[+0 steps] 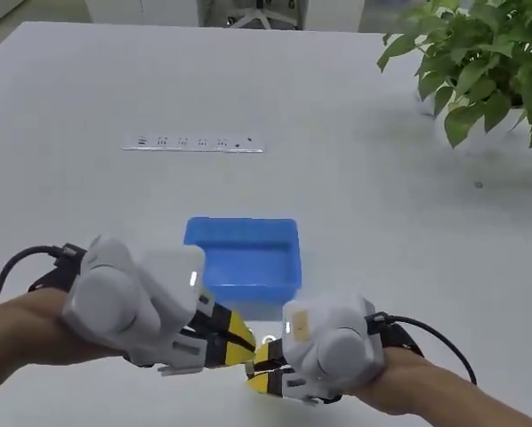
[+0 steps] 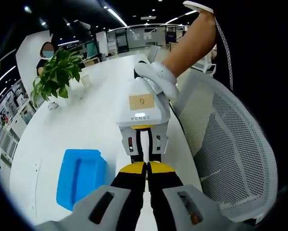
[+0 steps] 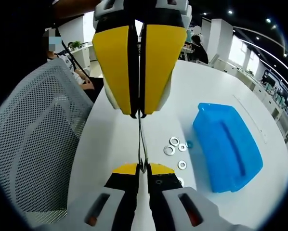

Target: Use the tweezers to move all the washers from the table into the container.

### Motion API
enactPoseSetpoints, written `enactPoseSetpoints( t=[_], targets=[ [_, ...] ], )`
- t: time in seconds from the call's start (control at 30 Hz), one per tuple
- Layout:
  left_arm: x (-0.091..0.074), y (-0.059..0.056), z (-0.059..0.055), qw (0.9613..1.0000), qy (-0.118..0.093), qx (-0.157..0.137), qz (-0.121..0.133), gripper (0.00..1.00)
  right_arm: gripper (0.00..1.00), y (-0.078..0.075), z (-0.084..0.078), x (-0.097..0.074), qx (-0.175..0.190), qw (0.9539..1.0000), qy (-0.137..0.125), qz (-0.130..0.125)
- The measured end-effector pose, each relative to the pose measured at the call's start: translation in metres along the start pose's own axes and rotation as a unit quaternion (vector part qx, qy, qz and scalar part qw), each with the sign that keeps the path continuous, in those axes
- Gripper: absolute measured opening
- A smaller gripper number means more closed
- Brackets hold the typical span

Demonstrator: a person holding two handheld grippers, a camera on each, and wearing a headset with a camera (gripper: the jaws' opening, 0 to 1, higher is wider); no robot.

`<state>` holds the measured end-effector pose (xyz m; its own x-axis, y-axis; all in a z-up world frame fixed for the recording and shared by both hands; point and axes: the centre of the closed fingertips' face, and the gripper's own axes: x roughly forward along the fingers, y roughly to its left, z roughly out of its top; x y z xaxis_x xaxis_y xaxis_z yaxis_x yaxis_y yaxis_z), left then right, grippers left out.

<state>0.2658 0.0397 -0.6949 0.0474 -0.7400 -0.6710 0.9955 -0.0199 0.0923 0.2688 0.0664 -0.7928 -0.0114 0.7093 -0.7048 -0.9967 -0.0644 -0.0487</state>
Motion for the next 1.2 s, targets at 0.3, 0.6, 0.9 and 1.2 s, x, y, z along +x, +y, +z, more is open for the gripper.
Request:
enactPoseSetpoints(
  t=[0.3,0.6,0.9,1.2],
  targets=[
    [0.004,0.004,-0.001,1.0,0.004,0.009,-0.001,0.05,0.08,-0.002,-0.001,0.0,0.001,1.0,-0.002,0.0],
    [0.008,0.004,-0.003,0.9998,0.009,0.014,-0.006,0.05,0.08,-0.002,-0.003,-0.002,0.006,1.0,0.0,-0.002],
    [0.004,0.008,-0.001,0.9997,0.012,0.022,-0.005,0.05,0.09,-0.011,-0.002,-0.009,0.001,0.9999,0.0,-0.016],
    [0.003,0.014,0.001,0.9994,0.014,0.032,-0.001,0.05,0.1,-0.021,-0.003,-0.013,-0.001,0.9994,-0.001,-0.035]
  ],
)
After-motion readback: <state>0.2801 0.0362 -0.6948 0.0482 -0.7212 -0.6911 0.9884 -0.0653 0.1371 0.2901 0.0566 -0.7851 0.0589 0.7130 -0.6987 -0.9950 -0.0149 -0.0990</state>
